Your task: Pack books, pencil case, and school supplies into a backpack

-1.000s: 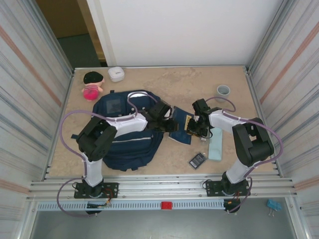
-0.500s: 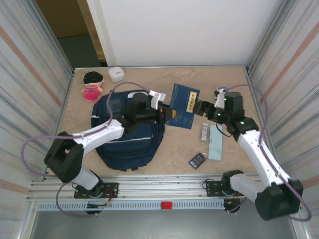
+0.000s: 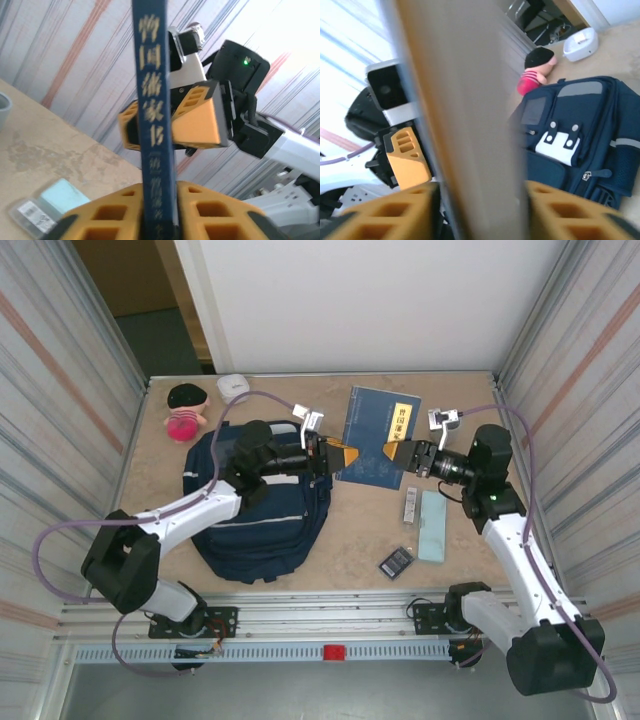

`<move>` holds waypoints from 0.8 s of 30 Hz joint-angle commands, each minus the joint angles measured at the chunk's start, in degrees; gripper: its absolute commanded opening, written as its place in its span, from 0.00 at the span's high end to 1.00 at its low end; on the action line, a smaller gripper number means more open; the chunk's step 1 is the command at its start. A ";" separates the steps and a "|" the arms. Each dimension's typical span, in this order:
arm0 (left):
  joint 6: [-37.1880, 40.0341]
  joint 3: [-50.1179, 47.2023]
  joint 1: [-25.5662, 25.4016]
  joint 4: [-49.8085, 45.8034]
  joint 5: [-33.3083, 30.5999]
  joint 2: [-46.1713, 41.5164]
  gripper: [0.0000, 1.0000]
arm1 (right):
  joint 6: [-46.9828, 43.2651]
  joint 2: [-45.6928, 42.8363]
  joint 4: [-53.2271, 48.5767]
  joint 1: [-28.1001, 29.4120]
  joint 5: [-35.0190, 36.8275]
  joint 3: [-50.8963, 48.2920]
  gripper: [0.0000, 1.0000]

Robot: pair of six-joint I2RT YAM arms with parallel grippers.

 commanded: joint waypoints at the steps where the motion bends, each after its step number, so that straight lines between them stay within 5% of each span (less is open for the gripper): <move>1: -0.43 0.32 1.24 -2.69 -0.92 -1.80 0.47 | -3.44 -3.37 -0.67 -1.74 -2.67 1.59 0.98; 6: 5.19 3.74 5.99 -23.76 -2.34 -7.81 0.19 | -18.73 -5.58 -17.57 -4.06 2.59 6.48 1.00; 11: 16.65 7.06 11.52 -38.95 4.03 -13.62 0.12 | -36.40 -5.42 -27.20 -3.03 3.36 9.61 1.00; 18: 63.10 7.62 10.97 -59.63 1.23 -25.04 0.18 | -69.24 -6.34 -40.20 11.22 18.62 11.12 1.00; 21: 82.16 3.55 6.36 -60.31 -9.38 -30.78 0.19 | -78.68 -5.59 -42.78 18.74 28.37 10.75 1.00; 24: 92.78 1.85 2.76 -61.14 -17.99 -32.60 0.17 | -85.32 -4.73 -42.95 25.17 35.32 9.84 1.00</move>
